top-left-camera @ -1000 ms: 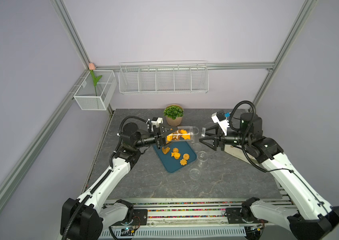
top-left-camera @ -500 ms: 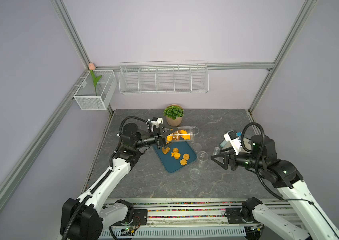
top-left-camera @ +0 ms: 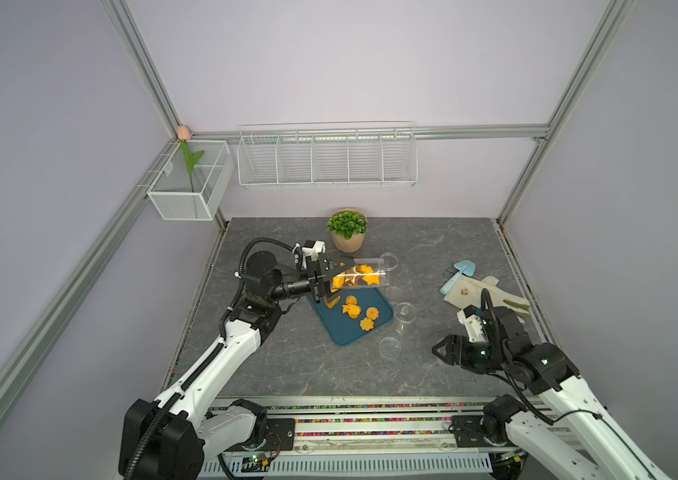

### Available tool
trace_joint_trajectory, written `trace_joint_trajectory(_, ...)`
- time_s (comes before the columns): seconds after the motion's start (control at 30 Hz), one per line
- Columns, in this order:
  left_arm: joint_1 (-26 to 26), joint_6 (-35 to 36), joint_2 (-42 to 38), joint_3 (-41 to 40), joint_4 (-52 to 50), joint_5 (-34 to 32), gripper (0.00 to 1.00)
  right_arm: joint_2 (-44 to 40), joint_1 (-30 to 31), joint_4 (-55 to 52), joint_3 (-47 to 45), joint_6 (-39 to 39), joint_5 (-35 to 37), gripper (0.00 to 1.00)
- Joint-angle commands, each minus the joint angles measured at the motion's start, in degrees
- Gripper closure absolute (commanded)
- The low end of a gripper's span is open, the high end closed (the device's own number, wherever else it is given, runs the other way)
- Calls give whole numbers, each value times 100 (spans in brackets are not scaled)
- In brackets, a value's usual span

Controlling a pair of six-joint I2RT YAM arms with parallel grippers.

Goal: Pour the cookies out of the jar
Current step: Place the lid at the center of the board.

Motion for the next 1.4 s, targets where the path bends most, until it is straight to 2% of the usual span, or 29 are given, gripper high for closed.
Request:
trace_joint_trajectory(0.0,23,-44,-205,-59,176,11,35,-80,-10,-27,-252,538,95,30)
trace_joint_trajectory(0.2,24,-40,-238,-114,171,13,35,158,74,207,-657,835,-114,30)
trace_joint_trajectory(0.6,22,-20,-196,-86,166,2,35,1481,559,1137,-691,823,-229,28)
trace_joint_trajectory(1.03,74,14,-175,-117,131,34,35,2286,1818,1541,-467,1100,327,28)
trace_joint_trajectory(1.37,98,4,-251,-105,122,45,35,3933,2794,1470,747,618,466,26)
